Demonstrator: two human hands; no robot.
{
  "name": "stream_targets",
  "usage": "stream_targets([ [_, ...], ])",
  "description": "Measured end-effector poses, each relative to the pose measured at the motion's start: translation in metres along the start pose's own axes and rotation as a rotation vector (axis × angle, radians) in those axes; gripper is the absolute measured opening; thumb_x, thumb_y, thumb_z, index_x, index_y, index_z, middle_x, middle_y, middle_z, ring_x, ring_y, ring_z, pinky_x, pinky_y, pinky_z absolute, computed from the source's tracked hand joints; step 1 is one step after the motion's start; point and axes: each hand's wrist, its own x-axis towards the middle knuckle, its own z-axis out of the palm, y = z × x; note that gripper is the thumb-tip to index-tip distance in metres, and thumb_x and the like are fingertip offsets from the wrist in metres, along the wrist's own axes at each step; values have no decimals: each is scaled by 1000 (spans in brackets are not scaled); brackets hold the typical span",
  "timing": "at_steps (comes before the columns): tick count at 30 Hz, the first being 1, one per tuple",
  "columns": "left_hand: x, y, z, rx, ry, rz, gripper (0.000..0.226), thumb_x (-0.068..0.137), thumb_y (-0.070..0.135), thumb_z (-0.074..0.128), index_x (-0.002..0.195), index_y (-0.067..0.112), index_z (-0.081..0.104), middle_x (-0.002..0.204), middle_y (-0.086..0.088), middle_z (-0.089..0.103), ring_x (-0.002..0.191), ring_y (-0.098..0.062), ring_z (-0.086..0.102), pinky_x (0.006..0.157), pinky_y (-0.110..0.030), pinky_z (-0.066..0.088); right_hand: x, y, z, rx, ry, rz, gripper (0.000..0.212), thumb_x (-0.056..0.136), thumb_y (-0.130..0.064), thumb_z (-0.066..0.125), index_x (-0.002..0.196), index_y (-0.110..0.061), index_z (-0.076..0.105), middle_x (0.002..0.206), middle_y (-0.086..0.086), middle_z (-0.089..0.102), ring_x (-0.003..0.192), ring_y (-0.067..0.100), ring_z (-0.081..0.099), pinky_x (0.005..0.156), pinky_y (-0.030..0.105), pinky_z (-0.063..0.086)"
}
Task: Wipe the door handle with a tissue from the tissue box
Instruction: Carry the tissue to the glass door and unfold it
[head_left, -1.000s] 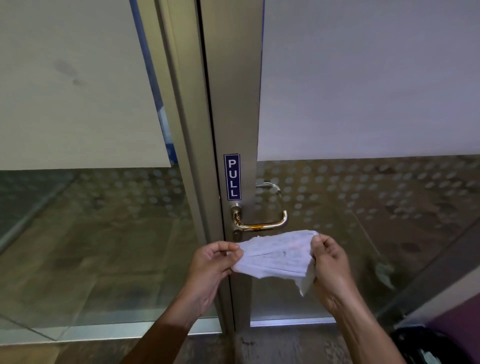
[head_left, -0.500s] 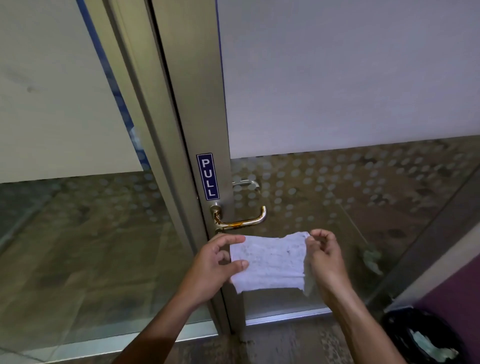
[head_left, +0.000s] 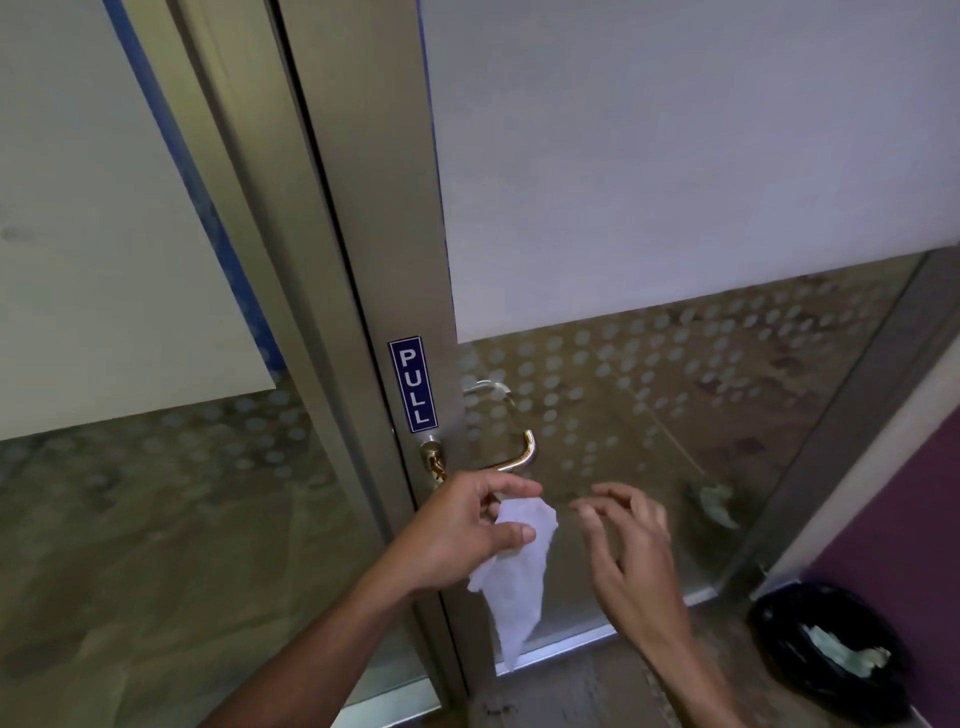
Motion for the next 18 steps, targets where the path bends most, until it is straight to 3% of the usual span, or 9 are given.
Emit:
stream_targets([
  [2,1,-1,-4,-80,-39,-19,41,84,6,79,120,25,71,119,0,74,104,-12,71,101,-37,55,-11,-12,6,217,21,-125,22,97,-34,54,100,-24,73,109,-16,66,112,7,58,95,27,45],
  [5,0,0,-11,-171,-86,-56,40,84,0,77,118,19,70,118,-15,74,105,-25,72,101,-46,53,-25,-20,22,313,-77,-137,31,86,-49,66,111,-30,70,112,-22,67,112,4,62,94,20,46],
  [12,-7,7,-28,-308,-171,-104,36,86,-5,72,119,8,69,114,-17,76,103,-37,71,95,-49,49,-32,-22,54,367,-65,-37,33,82,-45,73,115,-40,69,100,-19,64,101,11,60,85,14,46],
  [15,-10,9,-32,-337,-210,-116,35,87,-6,71,120,7,68,114,-20,75,97,-37,70,99,-51,50,-29,-27,59,439,-83,-7,24,84,-43,71,108,-38,73,93,-12,66,94,14,57,82,24,48],
  [18,-9,6,-35,-287,-228,-92,34,86,-2,74,118,10,71,108,-17,77,92,-25,71,88,-40,52,-27,-34,58,522,-73,-11,18,87,-41,69,98,-29,77,91,-5,67,91,18,57,81,39,49],
])
